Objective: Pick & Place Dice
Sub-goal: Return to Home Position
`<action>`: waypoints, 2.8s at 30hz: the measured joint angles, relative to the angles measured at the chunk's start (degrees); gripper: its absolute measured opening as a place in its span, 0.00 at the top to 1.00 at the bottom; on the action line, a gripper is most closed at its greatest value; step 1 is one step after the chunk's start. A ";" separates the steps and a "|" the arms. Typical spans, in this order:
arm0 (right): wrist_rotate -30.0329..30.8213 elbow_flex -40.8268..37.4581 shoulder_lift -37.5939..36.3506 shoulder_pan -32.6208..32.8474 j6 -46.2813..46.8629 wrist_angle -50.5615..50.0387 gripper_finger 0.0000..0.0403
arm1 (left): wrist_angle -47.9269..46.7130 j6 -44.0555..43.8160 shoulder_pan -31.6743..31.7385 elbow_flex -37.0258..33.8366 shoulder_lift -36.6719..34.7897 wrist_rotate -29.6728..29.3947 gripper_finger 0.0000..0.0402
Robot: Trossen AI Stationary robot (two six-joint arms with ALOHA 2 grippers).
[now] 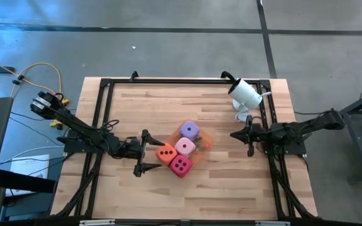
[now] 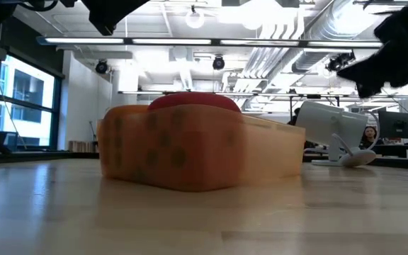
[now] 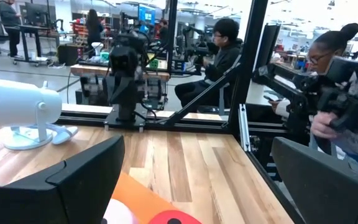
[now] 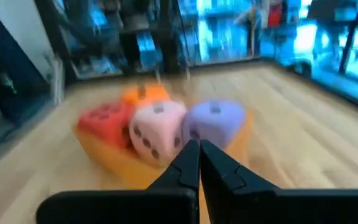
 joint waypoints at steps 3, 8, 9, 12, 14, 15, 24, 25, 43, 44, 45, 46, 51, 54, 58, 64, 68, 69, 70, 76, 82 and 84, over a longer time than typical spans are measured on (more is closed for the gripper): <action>-1.40 0.90 -5.00 0.00 -3.14 -2.75 1.00 | -0.16 0.02 0.00 -0.02 0.00 0.01 0.01; -0.21 1.31 -10.61 0.00 -5.78 -4.31 1.00 | -0.25 0.04 0.00 -0.02 0.00 0.05 0.01; -0.22 1.34 -10.32 0.00 -6.71 -4.41 1.00 | -0.23 0.04 0.00 -0.02 0.00 0.04 0.01; 2.90 1.87 -10.47 0.02 -7.67 -5.79 1.00 | -0.23 0.04 0.01 -0.02 0.00 0.05 0.01; 5.52 2.03 -10.63 0.00 -6.52 -6.03 1.00 | -0.34 -0.25 0.11 -0.02 0.00 0.08 0.01; 6.37 2.06 -10.32 0.00 -5.47 -6.31 1.00 | -0.54 -1.71 0.11 -0.02 0.00 0.32 0.01; 6.59 2.08 -6.53 0.02 -1.00 -6.53 1.00 | -14.61 -7.34 7.99 -0.07 -4.58 12.46 0.01; 6.60 2.08 -6.38 0.02 -1.12 -6.51 1.00 | -16.50 -7.50 9.94 -0.07 -6.30 16.65 0.01; 6.58 1.99 -5.57 0.02 -0.71 -5.73 1.00 | -42.45 -5.58 13.75 -8.14 -42.25 18.26 0.10; 6.58 1.99 -5.57 0.02 -0.71 -5.72 1.00 | -41.41 -4.86 13.19 -9.41 -42.35 17.25 0.11; 6.58 1.99 -5.59 0.02 -0.71 -5.72 1.00 | -40.23 -4.47 12.76 -10.64 -42.38 16.28 0.12; 6.58 1.99 -5.58 0.02 -0.71 -5.72 1.00 | -38.53 -3.98 12.48 -11.73 -42.37 15.59 0.14; 6.58 1.99 -5.59 0.02 -0.71 -5.68 1.00 | -35.64 -0.03 12.04 -14.49 -41.64 14.59 0.23; 6.55 1.98 -5.57 0.02 -0.71 -5.66 1.00 | -35.06 0.12 12.04 -14.64 -40.71 14.18 0.29; 6.55 1.95 -5.59 0.02 -0.71 -5.53 1.00 | -35.27 0.26 12.04 -14.64 -38.41 13.84 0.39; 6.55 1.95 -5.58 0.02 -0.71 -5.53 1.00 | -38.74 -1.48 12.65 -14.64 -35.63 11.58 0.60; 6.55 1.95 -5.57 0.02 -0.71 -5.46 1.00 | -45.05 -4.32 14.57 -14.64 -38.91 8.77 0.75; 6.55 1.95 -5.57 0.02 -0.71 -5.46 1.00 | -45.87 -4.33 14.90 -14.64 -40.34 9.33 0.79; 6.55 1.95 -5.58 0.02 -0.71 -5.44 1.00 | -46.37 -4.35 14.93 -14.78 -41.71 10.44 0.83; 6.55 1.95 -5.57 0.02 -0.71 -5.38 1.00 | -44.39 -2.69 14.95 -19.34 -47.47 14.57 0.97; 6.54 1.95 -5.58 0.02 -0.70 -5.37 1.00 | -42.77 -2.80 14.95 -24.43 -47.82 12.72 0.96; 6.54 1.95 -5.59 0.02 -0.70 -5.36 1.00 | -42.39 -2.33 14.95 -25.23 -47.95 11.87 0.96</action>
